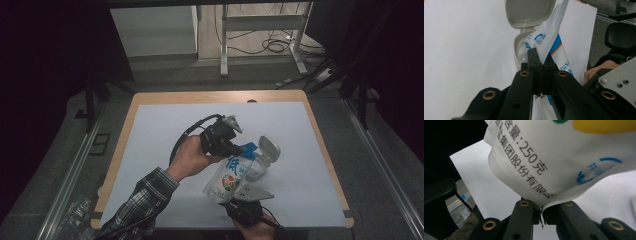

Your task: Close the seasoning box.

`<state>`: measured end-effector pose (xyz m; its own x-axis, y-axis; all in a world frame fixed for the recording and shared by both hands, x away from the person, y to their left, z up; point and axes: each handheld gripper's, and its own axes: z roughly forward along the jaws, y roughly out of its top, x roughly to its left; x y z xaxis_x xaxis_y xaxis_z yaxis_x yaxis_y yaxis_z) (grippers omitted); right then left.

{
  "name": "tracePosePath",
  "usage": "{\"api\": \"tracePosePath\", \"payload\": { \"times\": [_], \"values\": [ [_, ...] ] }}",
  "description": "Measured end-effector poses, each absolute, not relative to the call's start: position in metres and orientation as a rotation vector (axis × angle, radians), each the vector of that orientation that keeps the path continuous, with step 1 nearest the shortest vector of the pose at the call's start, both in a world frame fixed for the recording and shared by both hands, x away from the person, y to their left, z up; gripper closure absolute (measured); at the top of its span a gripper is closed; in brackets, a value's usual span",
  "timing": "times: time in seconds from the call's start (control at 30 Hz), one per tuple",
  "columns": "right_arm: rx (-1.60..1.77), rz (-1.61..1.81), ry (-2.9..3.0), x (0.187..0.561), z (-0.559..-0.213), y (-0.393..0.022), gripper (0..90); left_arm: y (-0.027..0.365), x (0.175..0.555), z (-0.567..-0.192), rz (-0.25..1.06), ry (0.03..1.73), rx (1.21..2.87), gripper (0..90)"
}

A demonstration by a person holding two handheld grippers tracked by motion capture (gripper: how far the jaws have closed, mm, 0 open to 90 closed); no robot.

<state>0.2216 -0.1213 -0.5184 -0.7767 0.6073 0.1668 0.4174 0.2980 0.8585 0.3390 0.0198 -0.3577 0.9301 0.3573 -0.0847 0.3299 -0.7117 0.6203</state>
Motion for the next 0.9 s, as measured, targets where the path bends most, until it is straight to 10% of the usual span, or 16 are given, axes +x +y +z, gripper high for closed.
{"api": "tracePosePath", "payload": {
  "times": [0.9],
  "values": [
    [0.882, 1.528, 2.392, 0.224, -0.511, -0.116, 86.4, 0.004, 0.355, -0.354, 0.006, 0.455, 2.508, 89.4]
  ]
}}
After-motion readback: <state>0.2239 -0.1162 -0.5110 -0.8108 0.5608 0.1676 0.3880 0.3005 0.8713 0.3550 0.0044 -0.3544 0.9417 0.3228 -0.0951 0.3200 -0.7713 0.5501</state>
